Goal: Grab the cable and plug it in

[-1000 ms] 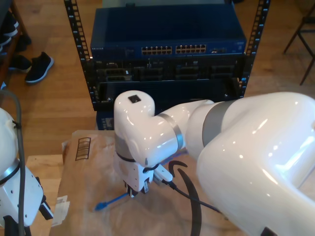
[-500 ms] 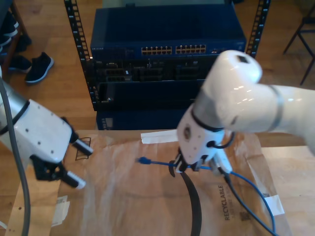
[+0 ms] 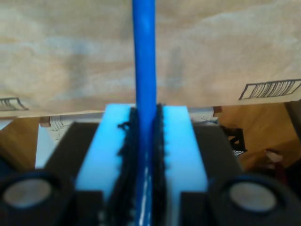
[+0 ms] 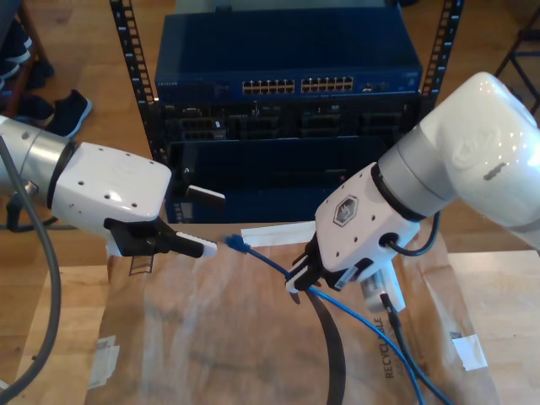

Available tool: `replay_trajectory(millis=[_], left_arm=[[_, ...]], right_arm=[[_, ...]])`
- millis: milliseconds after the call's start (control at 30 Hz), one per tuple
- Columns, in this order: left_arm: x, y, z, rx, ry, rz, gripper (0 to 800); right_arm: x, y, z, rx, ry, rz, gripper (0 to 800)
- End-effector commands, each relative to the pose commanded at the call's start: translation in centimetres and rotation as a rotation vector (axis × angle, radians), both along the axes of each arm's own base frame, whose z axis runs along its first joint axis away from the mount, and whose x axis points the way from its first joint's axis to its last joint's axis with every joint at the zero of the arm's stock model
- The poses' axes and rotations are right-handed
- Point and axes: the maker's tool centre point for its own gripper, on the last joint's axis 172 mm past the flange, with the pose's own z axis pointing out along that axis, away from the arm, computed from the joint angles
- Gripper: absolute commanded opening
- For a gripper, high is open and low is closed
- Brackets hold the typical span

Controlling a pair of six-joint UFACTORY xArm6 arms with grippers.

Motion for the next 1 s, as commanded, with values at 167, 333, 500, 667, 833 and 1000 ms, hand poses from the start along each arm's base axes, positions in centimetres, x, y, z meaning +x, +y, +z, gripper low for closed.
replay_trajectory(millis=[167, 333, 500, 667, 833, 1000], left_arm=[[0.0, 0.1, 0.0, -0.001, 0.002, 0.005, 710], [-0.3, -0.1, 0.6, -0.011, 0.011, -0.011, 683], [1.1, -0.6, 4.4, -0.047, -0.022, -0.008, 685], [1.7, -0.5, 6.5, -0.053, 0.008, -0.034, 693], [1.9, -0.6, 6.9, -0.058, 0.027, -0.022, 692], [1.8, -0.7, 6.9, -0.056, 0.051, -0.018, 679]], right_arm=[[-0.2, 0.2, 0.2, 0.009, 0.009, 0.003, 0], [0.1, 0.5, 1.0, 0.027, 0.002, -0.002, 0], [0.9, 0.7, 2.6, 0.04, -0.029, -0.005, 0], [2.1, -0.8, 4.8, 0.094, -0.018, -0.063, 0], [2.4, -0.8, 6.2, 0.12, -0.022, -0.071, 0], [2.3, -0.7, 6.1, 0.12, -0.02, -0.067, 1]])
